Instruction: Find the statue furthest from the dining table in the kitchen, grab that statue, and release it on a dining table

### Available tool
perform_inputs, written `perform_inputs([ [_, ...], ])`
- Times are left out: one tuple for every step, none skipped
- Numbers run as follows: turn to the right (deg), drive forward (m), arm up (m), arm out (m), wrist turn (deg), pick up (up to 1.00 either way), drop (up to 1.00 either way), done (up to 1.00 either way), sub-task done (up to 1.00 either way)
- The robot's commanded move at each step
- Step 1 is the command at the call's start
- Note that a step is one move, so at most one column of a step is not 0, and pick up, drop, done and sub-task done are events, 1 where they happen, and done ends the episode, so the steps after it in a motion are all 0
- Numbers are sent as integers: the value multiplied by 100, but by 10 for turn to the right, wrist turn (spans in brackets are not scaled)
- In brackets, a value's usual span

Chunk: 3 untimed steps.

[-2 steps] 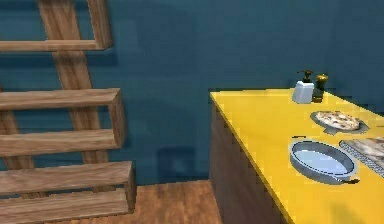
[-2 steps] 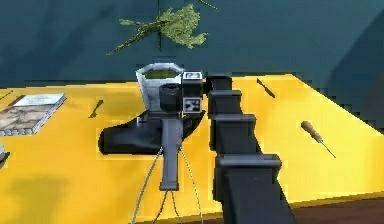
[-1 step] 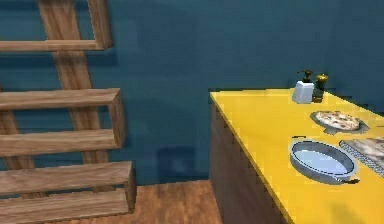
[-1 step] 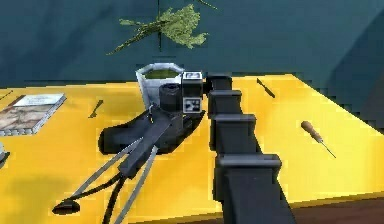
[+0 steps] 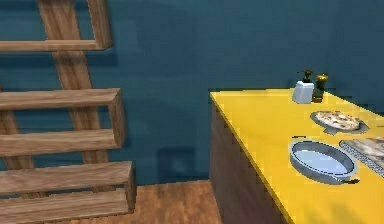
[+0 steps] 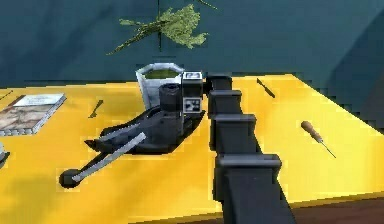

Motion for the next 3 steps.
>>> perform_inputs([
  [0, 0, 0, 0, 450, 0, 0, 0, 0],
  [0, 0, 0, 0, 330, 0, 0, 0, 0],
  [0, 0, -12, 0, 0, 0, 0, 0, 0],
])
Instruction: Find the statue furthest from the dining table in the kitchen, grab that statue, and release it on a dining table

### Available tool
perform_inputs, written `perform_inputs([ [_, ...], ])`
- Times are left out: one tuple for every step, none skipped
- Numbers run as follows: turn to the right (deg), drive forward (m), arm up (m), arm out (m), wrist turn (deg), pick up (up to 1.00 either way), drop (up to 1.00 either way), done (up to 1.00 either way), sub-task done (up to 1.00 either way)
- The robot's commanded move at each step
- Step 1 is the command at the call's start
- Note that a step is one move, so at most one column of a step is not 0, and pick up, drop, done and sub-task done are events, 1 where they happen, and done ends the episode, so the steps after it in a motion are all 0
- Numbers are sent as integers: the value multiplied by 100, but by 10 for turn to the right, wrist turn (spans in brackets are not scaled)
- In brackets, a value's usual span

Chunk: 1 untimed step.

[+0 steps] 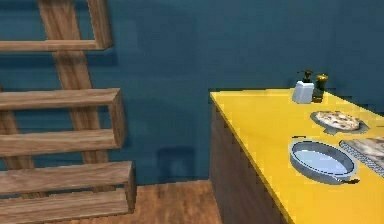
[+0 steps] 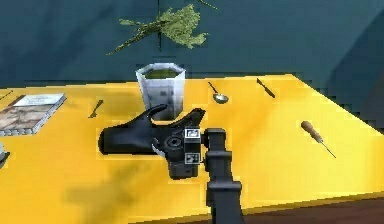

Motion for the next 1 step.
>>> perform_inputs([
  [0, 0, 0, 0, 0, 100, 0, 0, 0],
])
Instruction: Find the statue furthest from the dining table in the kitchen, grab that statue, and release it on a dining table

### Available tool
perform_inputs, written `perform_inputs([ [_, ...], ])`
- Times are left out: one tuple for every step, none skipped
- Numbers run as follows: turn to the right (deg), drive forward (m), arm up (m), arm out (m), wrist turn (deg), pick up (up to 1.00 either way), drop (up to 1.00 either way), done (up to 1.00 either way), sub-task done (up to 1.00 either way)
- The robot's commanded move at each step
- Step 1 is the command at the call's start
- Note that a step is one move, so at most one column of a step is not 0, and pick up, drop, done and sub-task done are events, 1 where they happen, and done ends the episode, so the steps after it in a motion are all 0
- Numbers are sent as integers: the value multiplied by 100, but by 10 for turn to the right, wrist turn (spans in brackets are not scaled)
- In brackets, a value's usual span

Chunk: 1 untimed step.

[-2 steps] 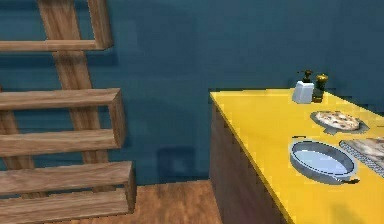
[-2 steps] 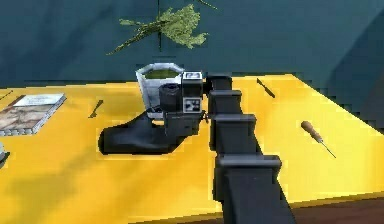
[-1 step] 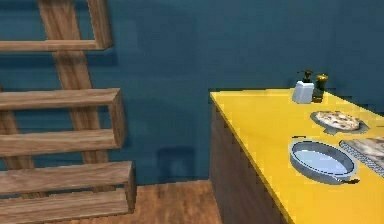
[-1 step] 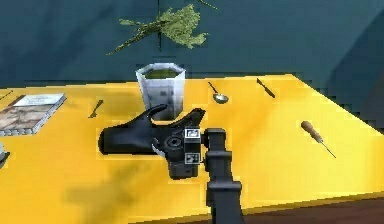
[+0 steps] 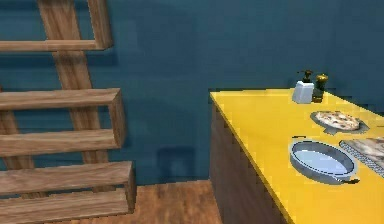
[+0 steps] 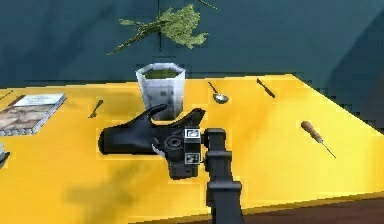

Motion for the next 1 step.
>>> perform_inputs([
  [0, 0, 10, 0, 0, 0, 0, 0, 0],
])
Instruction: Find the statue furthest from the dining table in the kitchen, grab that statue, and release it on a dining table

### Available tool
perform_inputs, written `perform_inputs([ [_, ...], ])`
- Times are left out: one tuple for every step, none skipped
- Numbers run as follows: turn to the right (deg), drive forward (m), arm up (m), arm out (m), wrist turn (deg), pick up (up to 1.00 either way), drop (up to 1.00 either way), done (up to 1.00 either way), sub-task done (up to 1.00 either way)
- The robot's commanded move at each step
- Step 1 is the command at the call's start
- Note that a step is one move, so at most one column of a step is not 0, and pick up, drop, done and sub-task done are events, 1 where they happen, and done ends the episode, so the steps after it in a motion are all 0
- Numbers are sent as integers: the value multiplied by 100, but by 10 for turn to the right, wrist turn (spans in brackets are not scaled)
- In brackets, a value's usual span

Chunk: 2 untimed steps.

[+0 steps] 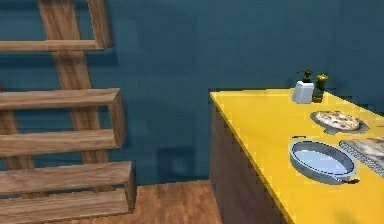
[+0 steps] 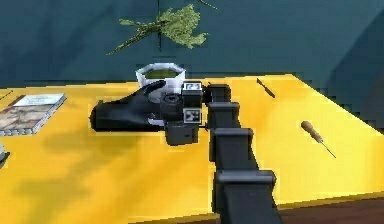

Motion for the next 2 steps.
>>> perform_inputs([
  [0, 0, 2, 0, 0, 0, 0, 0, 0],
  [0, 0, 0, 0, -450, 0, 0, 0, 0],
])
